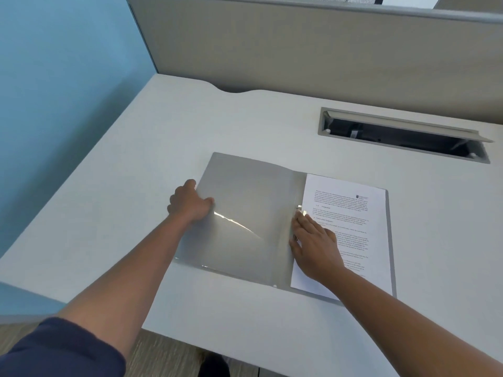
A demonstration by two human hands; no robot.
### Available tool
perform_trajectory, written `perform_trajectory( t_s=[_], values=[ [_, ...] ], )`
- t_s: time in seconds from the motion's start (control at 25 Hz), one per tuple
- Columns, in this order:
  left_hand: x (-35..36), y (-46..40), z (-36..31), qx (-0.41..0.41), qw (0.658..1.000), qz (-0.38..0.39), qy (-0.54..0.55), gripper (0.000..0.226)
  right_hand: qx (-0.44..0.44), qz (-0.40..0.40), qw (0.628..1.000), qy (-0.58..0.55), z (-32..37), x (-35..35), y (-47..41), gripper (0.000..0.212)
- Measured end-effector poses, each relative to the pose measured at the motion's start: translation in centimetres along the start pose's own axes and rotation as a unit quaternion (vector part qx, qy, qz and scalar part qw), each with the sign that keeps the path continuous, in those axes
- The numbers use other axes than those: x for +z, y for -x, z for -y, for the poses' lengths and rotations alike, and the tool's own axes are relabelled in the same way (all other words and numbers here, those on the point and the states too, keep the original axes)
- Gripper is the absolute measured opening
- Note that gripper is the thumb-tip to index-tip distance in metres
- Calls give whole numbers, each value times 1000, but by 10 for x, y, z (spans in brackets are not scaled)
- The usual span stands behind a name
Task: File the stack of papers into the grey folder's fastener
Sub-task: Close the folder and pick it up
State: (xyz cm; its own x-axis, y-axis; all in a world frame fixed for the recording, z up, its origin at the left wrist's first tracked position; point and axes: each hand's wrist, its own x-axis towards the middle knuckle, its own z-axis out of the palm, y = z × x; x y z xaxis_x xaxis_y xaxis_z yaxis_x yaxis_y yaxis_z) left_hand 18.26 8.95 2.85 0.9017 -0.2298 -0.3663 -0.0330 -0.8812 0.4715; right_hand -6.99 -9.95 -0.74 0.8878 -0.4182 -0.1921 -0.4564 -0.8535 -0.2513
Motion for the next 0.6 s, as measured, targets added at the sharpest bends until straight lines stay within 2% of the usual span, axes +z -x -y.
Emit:
perform_trajectory(
  t_s=[0.08, 0.12, 0.28, 0.36, 0.4, 0.44, 0.48, 0.52, 0.56, 0.6],
  values=[
    [-15, -3, -1, 32, 997, -35, 57, 15, 0, -1, 1000, -5, -1, 1, 1, 55],
    [-23, -4, -2, 42, 995, -45, 80, 4, 0, 0, 1000, -9, -2, 1, 2, 55],
    [-61, 12, -32, 59, 983, -21, 172, 11, 5, 11, 998, -59, 3, -10, 5, 59],
    [-78, 30, -59, 89, 974, 23, 208, 9, 1, -33, 992, -120, 13, -26, 7, 60],
    [-84, 43, -73, 108, 967, 46, 225, 8, 4, -57, 980, -189, 21, -39, 8, 59],
    [-87, 56, -88, 132, 959, 68, 242, 8, 18, -69, 954, -290, 29, -54, 10, 58],
    [-86, 69, -101, 155, 949, 90, 258, 12, 43, -69, 907, -413, 38, -72, 13, 55],
    [-83, 80, -113, 174, 938, 113, 277, 19, 63, -62, 844, -528, 45, -89, 16, 51],
    [-76, 91, -124, 189, 928, 136, 292, 27, 80, -61, 788, -607, 50, -105, 20, 47],
    [-67, 101, -133, 201, 920, 157, 297, 32, 91, -66, 753, -649, 52, -121, 24, 43]
  ],
)
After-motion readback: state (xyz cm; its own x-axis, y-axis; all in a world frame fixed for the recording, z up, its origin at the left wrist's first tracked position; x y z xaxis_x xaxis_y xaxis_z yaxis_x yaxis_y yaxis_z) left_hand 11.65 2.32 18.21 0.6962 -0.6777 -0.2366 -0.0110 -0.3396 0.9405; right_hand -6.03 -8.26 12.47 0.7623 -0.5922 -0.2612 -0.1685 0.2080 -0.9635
